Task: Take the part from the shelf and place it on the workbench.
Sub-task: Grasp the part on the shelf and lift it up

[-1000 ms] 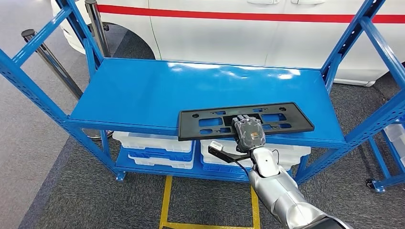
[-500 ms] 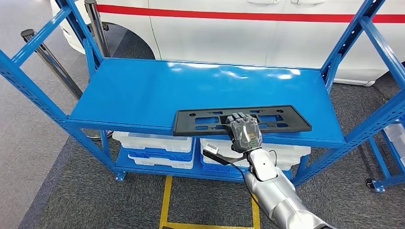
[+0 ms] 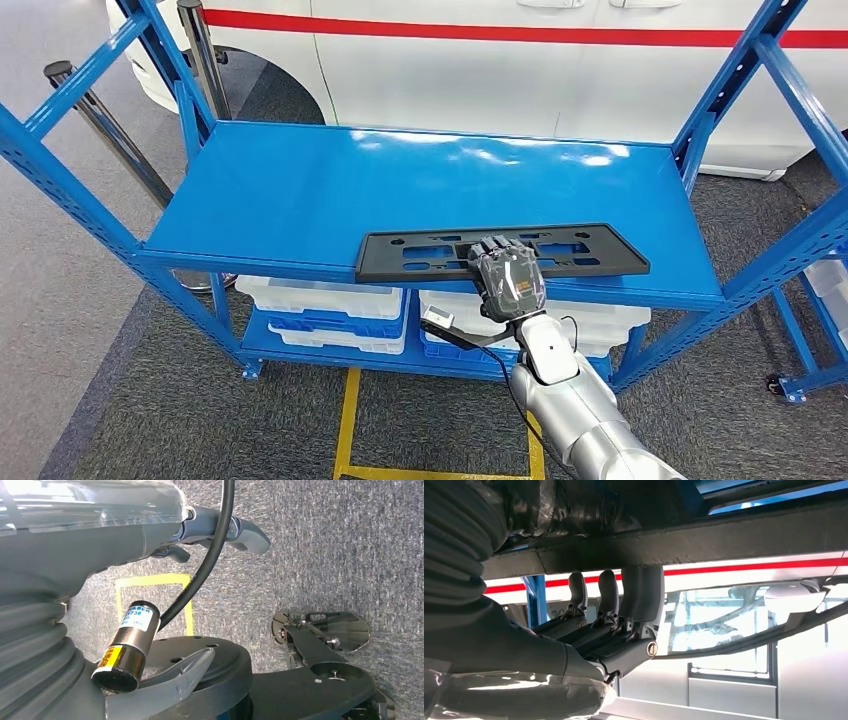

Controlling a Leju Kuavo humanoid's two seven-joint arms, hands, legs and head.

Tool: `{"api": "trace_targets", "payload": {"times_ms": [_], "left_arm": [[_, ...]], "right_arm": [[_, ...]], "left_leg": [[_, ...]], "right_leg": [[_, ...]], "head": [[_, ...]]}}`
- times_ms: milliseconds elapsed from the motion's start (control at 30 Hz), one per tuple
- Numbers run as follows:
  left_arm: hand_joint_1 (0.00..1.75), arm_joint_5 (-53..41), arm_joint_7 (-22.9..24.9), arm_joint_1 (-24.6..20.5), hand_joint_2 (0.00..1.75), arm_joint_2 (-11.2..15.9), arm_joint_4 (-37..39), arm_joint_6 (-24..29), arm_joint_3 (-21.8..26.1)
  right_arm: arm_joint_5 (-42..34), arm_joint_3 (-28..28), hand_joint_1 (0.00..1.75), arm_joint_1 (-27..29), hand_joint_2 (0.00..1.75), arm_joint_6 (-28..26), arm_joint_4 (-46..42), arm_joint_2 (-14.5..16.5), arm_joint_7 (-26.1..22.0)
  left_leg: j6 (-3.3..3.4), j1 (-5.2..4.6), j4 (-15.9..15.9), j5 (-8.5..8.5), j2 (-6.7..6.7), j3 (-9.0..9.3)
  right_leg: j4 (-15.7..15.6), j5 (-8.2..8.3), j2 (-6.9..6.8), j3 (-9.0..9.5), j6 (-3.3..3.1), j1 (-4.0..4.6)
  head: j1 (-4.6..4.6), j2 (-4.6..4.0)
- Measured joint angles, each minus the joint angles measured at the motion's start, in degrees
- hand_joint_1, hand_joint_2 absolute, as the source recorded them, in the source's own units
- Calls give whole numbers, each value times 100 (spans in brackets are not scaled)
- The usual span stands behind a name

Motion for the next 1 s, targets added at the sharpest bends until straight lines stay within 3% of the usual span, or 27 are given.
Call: {"api": "trace_targets", "payload": {"times_ms": [600,733,1000], "left_arm": [[0,40,2,-2,175,2,3,-1,-45],[0,93,-48,-2,175,2,4,2,-79],[0,113,-213,-5,175,2,4,105,-139]], "right_arm": [[-49,0,120,2,175,1,45,0,-61],[-115,0,0,-15,175,0,169,0,-59],[-164,0,0,-32,175,0,306,-7,-55]], "left_leg": [[0,0,0,0,0,-1],[0,0,0,0,0,-2],[0,0,0,0,0,-1]], "right_leg": [[0,0,0,0,0,0],[0,0,0,0,0,0],[0,0,0,0,0,0]], "head": [[0,0],[0,0],[0,0]]}}
